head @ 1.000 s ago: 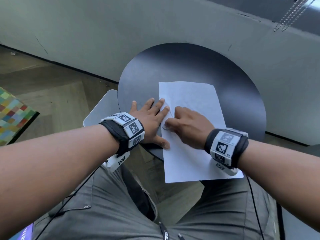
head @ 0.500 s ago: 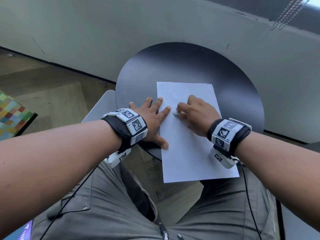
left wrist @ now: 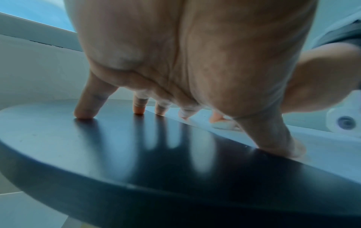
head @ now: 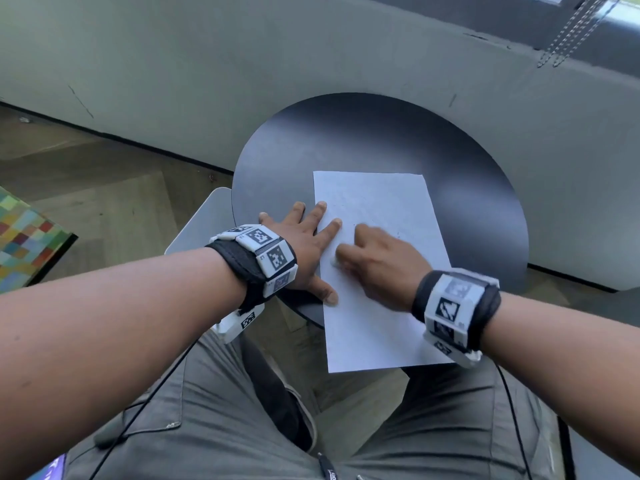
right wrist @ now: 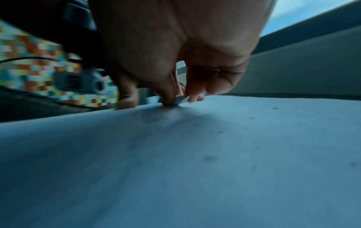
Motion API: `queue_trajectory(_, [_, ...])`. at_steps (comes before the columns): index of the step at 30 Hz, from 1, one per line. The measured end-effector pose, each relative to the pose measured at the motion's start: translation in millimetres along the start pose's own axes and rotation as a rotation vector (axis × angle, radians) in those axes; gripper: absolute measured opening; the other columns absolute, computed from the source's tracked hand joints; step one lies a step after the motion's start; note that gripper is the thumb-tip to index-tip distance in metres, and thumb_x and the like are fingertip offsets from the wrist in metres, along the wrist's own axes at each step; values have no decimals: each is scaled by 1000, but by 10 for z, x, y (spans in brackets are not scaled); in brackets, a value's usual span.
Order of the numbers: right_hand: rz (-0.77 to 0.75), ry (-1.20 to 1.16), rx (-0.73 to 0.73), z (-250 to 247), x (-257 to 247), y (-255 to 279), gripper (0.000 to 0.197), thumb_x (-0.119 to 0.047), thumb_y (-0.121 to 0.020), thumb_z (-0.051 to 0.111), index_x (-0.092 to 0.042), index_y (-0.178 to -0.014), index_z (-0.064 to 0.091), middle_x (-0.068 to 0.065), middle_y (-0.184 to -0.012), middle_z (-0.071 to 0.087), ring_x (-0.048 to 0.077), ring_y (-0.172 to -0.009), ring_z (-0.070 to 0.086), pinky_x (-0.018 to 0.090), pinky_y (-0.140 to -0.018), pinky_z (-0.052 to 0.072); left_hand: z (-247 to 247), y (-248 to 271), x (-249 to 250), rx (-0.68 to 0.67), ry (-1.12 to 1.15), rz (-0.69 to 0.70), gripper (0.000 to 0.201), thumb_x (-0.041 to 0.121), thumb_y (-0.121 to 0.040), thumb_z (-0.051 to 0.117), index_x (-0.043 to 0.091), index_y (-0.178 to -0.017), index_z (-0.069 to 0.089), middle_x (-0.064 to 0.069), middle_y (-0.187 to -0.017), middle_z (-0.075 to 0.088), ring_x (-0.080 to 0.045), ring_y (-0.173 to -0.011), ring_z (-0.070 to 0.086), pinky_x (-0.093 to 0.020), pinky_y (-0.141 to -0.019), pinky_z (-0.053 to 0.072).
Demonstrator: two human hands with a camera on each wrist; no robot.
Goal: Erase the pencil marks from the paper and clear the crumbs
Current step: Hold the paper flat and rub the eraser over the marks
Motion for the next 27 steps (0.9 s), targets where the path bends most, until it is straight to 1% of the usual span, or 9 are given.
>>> queue_trajectory(2, [-24,5,-51,75,-8,87,14,-29,-94,52,-20,-106,53,7,-93,42,29,-79,47,38,-56,46,1,2,1,-1,0,3,138,98,-57,54,36,-158,-15,3,-167,-24,-32,-154,-11,-77,-109,20])
queue_trajectory(7, [271,-19,34,-128,659,-96,20,-36,-98,41,-23,-109,51,6,-104,45,30,-95,50,38,-73,48,15,4,-13,13,-11,-5,137,100,-55,52,38,-157,-15,5,-167,-23,-31,-154,-11,-77,-109,19])
queue_trajectory(9, [180,-19,29,-76,430,-72,20,-33,-97,42,-20,-109,51,8,-104,44,31,-94,49,40,-73,48,27,0,-22,24,-10,-3,137,102,-54,49,40,-157,-15,7,-166,-23,-30,-154,-11,-78,-108,19])
queue_trajectory(12, [-23,28,-69,124,-13,67,21,-22,-89,56,-24,-110,52,5,-99,43,28,-87,48,39,-63,48,46,-5,-43,18,-7,5,135,103,-54,47,41,-156,-17,9,-165,-27,-29,-154,-13,-78,-107,18])
queue_trajectory(16, [223,-88,12,-77,546,-100,19,-36,-97,45,-28,-112,52,4,-107,46,27,-99,50,38,-75,48,42,-21,-42,30,-7,7,135,103,-53,47,43,-156,-16,9,-166,-25,-28,-154,-12,-79,-107,17])
queue_trajectory(19, [259,-77,26,-69,651,-142,18,-36,-98,43,-26,-109,53,4,-106,48,28,-99,51,38,-75,49,-29,-22,-49,49,13,25,133,103,-52,46,41,-157,-6,10,-167,-14,-27,-153,-4,-76,-108,19])
queue_trajectory(23, [270,-107,-4,-7,635,-123,18,-37,-98,42,-27,-109,53,3,-105,48,27,-97,51,40,-75,50,-258,-63,-100,173,17,8,126,101,-60,41,27,-157,13,4,-164,16,-26,-146,19,-63,-110,27])
queue_trajectory(25, [271,-101,4,-45,635,-121,19,-37,-98,42,-26,-109,53,3,-105,49,27,-96,52,40,-76,50,-243,-105,-112,184,8,-7,132,102,-58,40,23,-158,9,2,-166,9,-27,-149,14,-66,-111,24])
queue_trajectory(27, [236,-69,-5,-69,543,-93,22,-36,-98,40,-21,-109,52,5,-105,48,29,-93,53,40,-74,49,-162,-145,-121,142,28,-8,139,104,-54,38,23,-160,-1,7,-168,-8,-28,-154,-2,-72,-113,14])
Point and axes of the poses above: each hand's wrist, its own y-axis away from the middle knuckle, its own z-axis out of the palm, x = y × z, the point moved 10 cm from there along -y, towards the middle knuckle
